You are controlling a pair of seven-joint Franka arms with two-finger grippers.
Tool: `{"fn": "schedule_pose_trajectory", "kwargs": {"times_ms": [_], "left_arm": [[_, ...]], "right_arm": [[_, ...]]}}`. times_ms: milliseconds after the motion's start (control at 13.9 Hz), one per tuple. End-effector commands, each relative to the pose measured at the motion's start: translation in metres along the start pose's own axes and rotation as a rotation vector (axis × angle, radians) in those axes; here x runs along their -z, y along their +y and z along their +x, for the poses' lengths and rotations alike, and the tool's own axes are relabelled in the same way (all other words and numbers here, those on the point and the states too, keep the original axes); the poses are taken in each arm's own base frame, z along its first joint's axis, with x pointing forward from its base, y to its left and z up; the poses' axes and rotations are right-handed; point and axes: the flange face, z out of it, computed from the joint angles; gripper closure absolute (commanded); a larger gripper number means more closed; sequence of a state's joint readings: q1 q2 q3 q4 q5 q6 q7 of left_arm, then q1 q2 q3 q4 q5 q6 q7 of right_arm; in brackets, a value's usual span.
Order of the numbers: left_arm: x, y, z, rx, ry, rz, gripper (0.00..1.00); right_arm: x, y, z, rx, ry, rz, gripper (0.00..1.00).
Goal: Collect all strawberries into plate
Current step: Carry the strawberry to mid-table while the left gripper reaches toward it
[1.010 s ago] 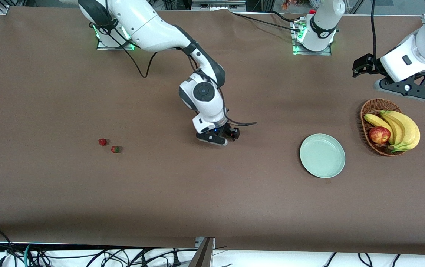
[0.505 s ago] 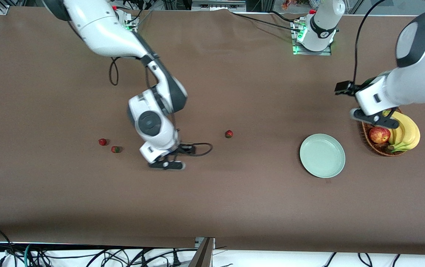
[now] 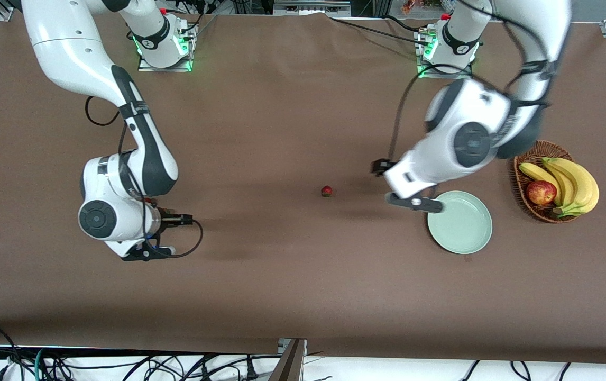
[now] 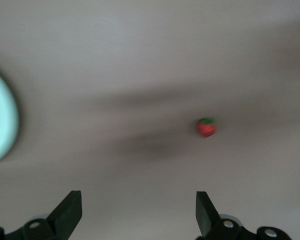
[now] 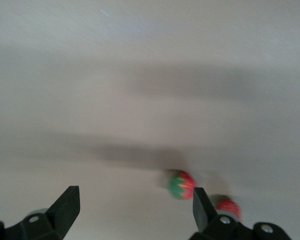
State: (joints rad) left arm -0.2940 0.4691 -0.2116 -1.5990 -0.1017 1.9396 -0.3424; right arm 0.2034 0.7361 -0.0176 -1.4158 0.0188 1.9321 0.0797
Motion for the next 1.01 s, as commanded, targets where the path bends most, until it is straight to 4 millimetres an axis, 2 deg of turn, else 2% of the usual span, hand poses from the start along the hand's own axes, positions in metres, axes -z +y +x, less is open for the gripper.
{"fn": "schedule_pose_trajectory", "kwargs": {"times_ms": [0, 144, 216, 361, 505, 721, 793, 866, 938], "left_arm": [[-0.056, 0.03, 0.009, 0.052, 0.05, 0.082, 0.0], [-0.111, 0.066, 0.006, 0.097, 0.092, 0.112, 0.0], [-0.131, 0.078, 0.004, 0.116, 0.114, 0.117, 0.0], [-0.148, 0.083, 0.008, 0.113, 0.153, 0.114, 0.0], [-0.17, 0.099, -0.002, 0.12, 0.145, 0.122, 0.0], [-0.194, 0.106, -0.006, 0.139, 0.15, 0.12, 0.0], [-0.201, 0.107, -0.007, 0.135, 0.143, 0.127, 0.07], [-0.201, 0.107, -0.008, 0.12, 0.152, 0.139, 0.29], [-0.199, 0.108, -0.007, 0.098, 0.168, 0.155, 0.56]], "right_arm": [[-0.007, 0.02, -0.019, 0.048, -0.035, -0.019, 0.0], [-0.023, 0.024, -0.027, 0.044, -0.049, -0.021, 0.0], [-0.029, 0.026, -0.032, 0.042, -0.03, -0.02, 0.0], [-0.043, 0.03, -0.037, 0.038, 0.006, -0.017, 0.0], [-0.05, 0.029, -0.037, 0.039, 0.024, -0.016, 0.0], [-0.059, 0.031, -0.039, 0.037, 0.049, -0.016, 0.0], [-0.06, 0.03, -0.039, 0.038, 0.055, -0.015, 0.0], [-0.063, 0.03, -0.039, 0.038, 0.061, -0.015, 0.0], [-0.066, 0.03, -0.04, 0.04, 0.069, -0.015, 0.0]]}}
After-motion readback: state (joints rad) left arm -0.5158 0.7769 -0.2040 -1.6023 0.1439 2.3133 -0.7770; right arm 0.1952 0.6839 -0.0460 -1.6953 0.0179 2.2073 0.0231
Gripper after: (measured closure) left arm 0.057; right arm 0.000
